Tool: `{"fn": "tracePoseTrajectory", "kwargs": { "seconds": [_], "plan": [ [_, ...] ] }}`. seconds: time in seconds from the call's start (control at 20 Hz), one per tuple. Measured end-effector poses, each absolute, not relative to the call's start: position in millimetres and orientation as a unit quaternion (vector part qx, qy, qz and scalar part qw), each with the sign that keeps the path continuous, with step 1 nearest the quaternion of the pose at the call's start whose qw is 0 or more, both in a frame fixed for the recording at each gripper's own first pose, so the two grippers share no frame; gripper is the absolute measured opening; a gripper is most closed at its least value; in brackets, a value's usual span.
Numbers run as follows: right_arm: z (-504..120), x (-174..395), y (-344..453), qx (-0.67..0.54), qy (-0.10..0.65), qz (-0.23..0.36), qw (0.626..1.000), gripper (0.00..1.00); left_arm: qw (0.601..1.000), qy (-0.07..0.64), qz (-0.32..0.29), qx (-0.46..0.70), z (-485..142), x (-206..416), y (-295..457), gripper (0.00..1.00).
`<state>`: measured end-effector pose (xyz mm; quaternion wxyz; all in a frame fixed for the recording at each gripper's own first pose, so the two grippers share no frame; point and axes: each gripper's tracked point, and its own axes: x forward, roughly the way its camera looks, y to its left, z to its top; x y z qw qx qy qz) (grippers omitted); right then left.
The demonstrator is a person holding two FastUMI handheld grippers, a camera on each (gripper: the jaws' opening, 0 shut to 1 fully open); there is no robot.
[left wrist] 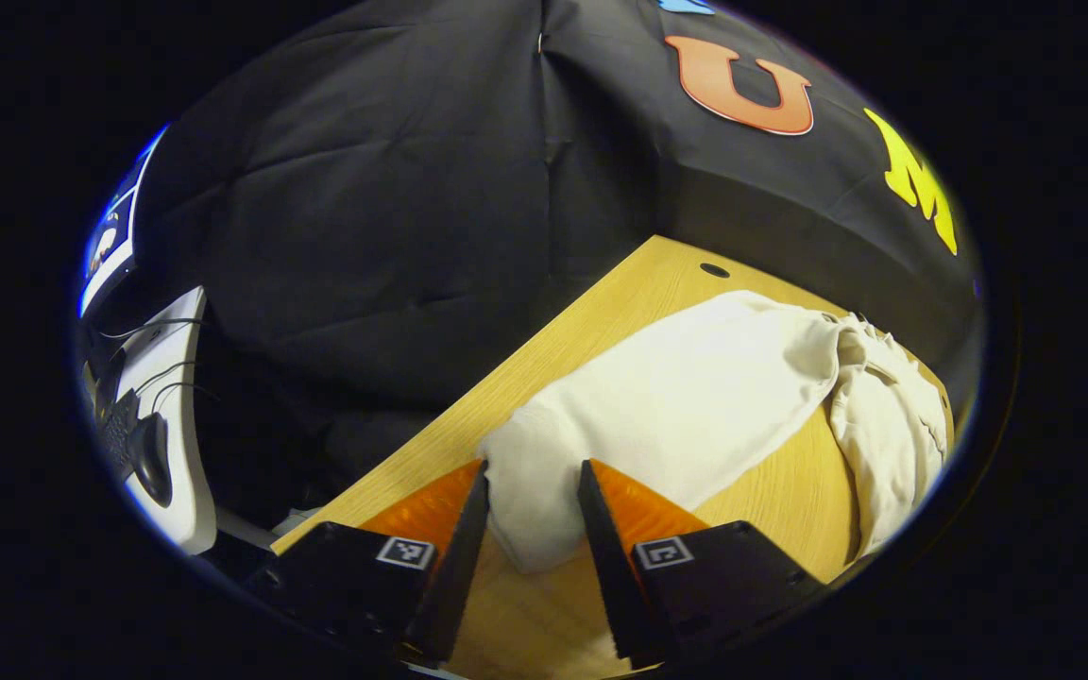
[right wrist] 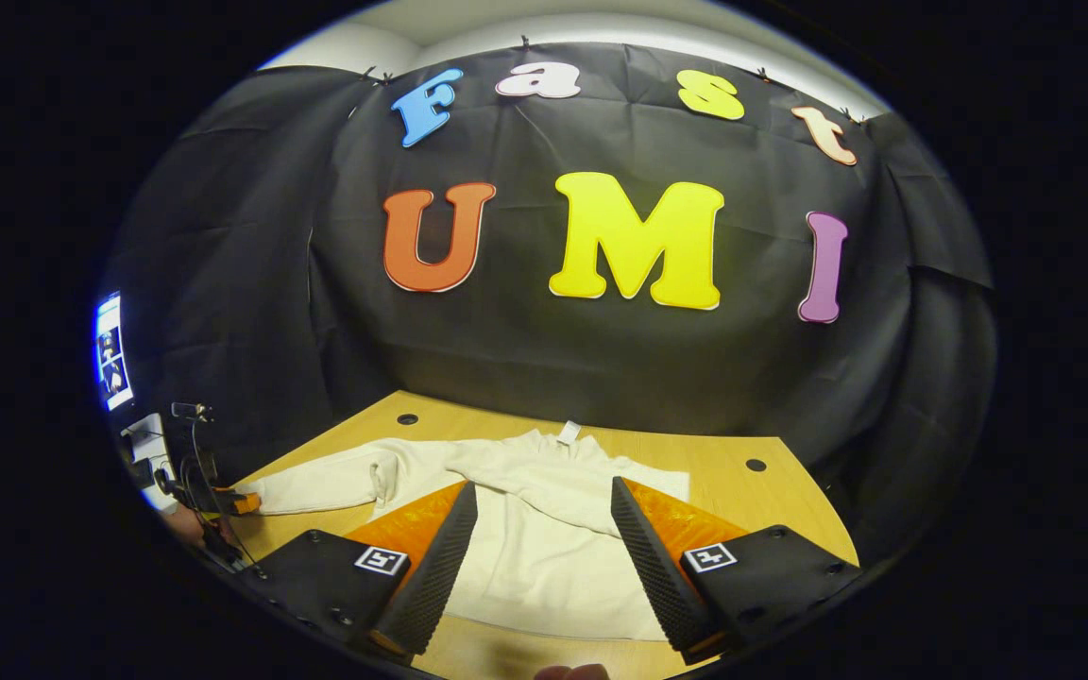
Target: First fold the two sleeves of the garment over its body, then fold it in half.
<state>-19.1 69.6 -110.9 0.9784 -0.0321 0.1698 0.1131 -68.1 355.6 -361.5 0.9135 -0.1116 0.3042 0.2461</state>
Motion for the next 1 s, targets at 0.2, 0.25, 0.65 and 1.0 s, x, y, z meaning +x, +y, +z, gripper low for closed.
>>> {"fn": "tracePoseTrajectory", "kwargs": {
  "seconds": [0.2, 0.25, 0.65, 1.0],
  "plan": [
    [-115.6, -20.6, 67.8, -0.031, 0.175, 0.118, 0.977, 0.9, 0.918, 0.304, 0.227, -0.117, -361.6, -55.2, 356.9, 0.2],
    [-118.1, -22.5, 66.7, -0.03, 0.178, 0.118, 0.976, 0.9, 0.919, 0.3, 0.218, -0.134, -359.2, -50.8, 354.4, 0.17],
    [-125.8, -19.7, 48.7, -0.019, 0.186, 0.109, 0.976, 0.9, 0.931, 0.27, 0.173, -0.175, -321.0, -5.2, 347.6, 0.06],
    [-128.0, -13.0, 32.8, -0.002, 0.186, 0.104, 0.977, 0.9, 0.957, 0.225, 0.121, -0.14, -239.9, 71.5, 321.0, 0.05]
  ]
}}
